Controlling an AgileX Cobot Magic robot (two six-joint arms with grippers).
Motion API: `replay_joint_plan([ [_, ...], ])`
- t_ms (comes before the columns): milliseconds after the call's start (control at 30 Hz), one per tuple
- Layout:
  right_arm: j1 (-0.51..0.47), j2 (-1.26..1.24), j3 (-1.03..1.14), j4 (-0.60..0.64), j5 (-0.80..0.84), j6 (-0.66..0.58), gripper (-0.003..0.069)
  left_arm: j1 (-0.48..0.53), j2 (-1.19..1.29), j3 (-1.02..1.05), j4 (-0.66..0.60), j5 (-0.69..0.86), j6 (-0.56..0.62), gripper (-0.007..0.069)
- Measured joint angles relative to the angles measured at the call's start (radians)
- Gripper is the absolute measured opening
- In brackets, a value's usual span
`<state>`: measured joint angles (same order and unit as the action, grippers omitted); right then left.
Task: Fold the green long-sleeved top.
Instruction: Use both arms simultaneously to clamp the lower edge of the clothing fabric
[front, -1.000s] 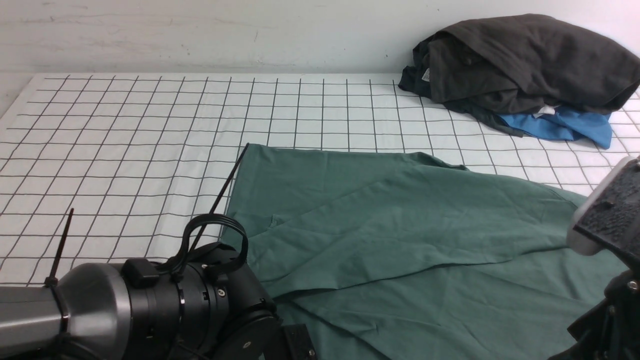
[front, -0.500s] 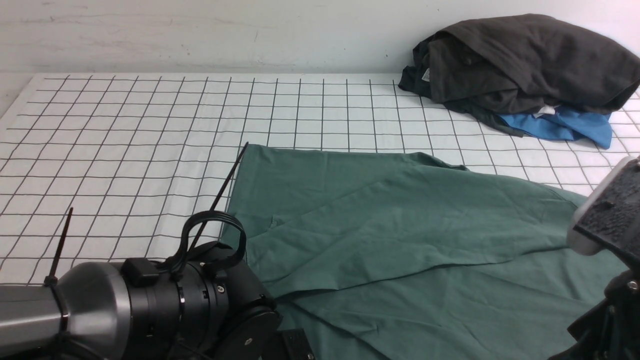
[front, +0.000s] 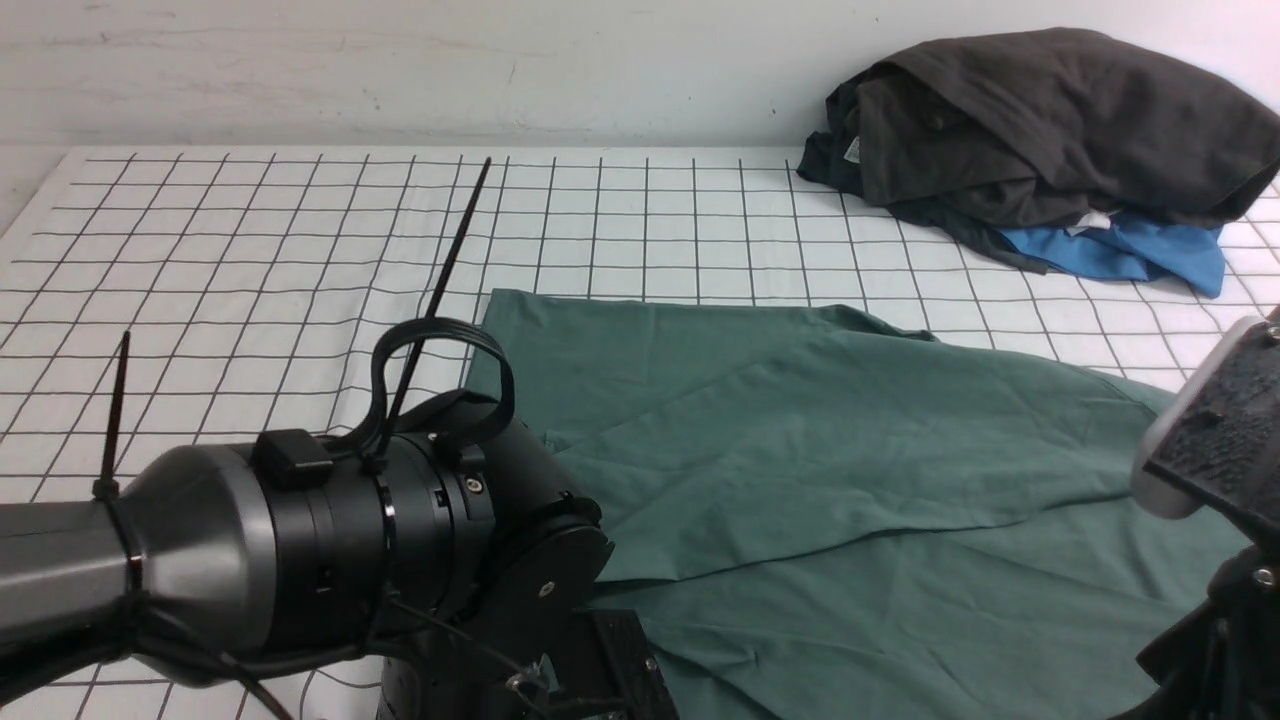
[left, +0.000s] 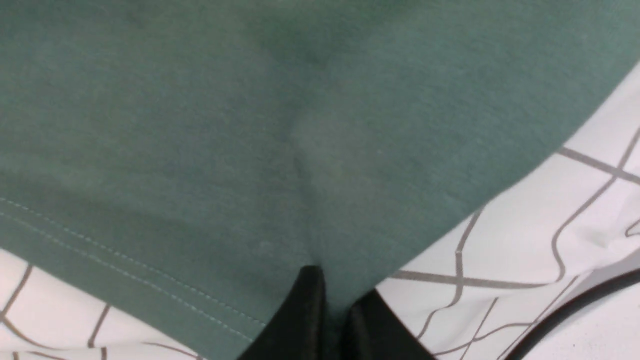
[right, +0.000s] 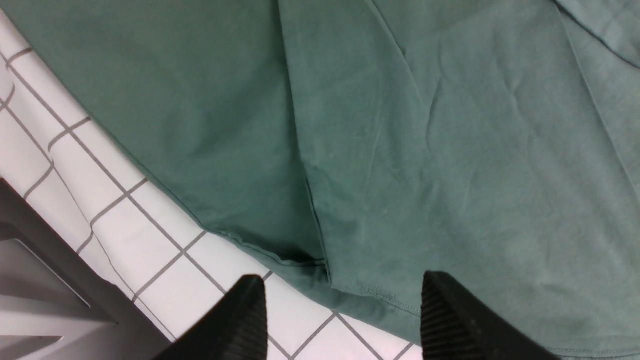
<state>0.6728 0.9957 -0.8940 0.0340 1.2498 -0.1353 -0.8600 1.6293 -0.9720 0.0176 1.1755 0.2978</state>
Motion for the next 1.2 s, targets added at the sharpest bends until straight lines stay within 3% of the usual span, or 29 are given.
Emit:
replay_joint_plan([
  [333,0.000,0.000,0.001,-0.002,0.000,-0.002,0.0449,0.000,0.001,-0.003,-0.005,-0.002,-0.001,0.0024],
  [733,0.000,0.000,0.002,-0.003,0.000,-0.002,0.0451,0.000,0.001,-0.003,-0.008,-0.067,-0.001,0.0333],
  [867,0.000,0.000,0.002,-0.003,0.000,-0.002,0.0451,0.000,0.002,-0.003,-0.008,-0.076,-0.001,0.0327],
  [1200,0.000,0.000,0.002,-0.003,0.000,-0.002,0.0451,0.000,0.069,0.030,-0.010,-0.094,-0.001,0.0137],
])
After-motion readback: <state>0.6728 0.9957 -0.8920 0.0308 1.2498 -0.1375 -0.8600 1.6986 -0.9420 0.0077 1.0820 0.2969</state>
